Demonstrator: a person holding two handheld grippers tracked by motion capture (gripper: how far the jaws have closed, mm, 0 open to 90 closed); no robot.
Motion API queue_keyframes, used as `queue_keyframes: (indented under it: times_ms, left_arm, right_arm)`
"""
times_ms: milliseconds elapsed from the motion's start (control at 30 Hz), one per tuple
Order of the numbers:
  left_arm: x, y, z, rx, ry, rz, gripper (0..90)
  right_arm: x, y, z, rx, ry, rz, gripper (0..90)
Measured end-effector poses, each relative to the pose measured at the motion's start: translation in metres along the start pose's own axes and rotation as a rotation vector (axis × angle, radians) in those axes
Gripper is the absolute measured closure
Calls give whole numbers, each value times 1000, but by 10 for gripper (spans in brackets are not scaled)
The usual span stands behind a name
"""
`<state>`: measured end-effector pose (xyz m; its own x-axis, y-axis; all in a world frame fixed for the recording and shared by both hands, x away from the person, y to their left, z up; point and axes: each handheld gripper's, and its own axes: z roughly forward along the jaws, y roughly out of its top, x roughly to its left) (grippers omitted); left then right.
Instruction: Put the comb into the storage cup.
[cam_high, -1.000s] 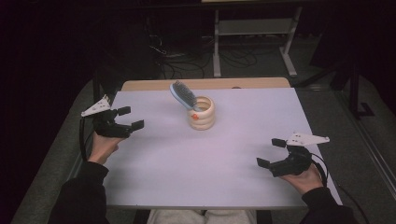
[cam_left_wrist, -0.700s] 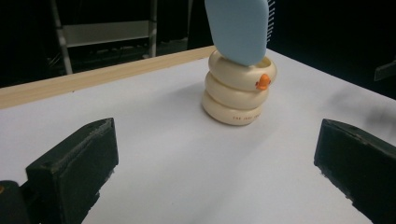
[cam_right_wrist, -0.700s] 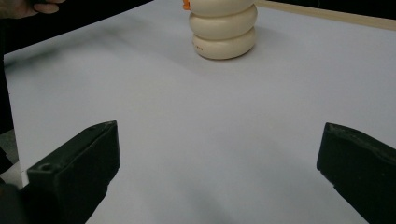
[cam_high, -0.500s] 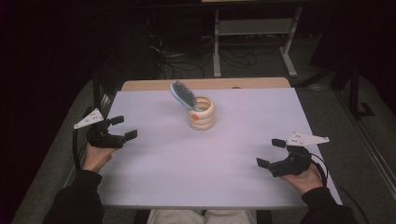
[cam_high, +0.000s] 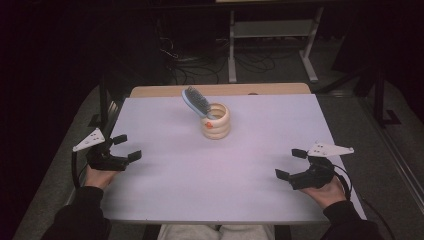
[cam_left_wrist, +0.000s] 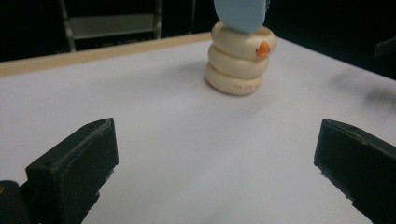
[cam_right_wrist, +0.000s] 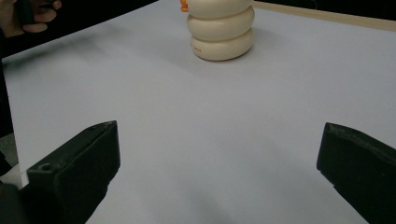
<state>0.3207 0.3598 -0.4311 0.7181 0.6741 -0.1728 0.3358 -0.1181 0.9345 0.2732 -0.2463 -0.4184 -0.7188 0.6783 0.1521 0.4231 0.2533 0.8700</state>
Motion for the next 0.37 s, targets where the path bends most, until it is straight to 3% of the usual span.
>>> queue_keyframes:
  times_ms: [200, 367]
  left_arm:
    - [-3, -5, -2, 20, 0, -6, 0]
    - [-3, -5, -4, 4, 6, -16, 0]
  right_arm:
    - [0, -1, -3, -17, -3, 13, 0]
    - [-3, -3, -8, -36, -10, 28, 0]
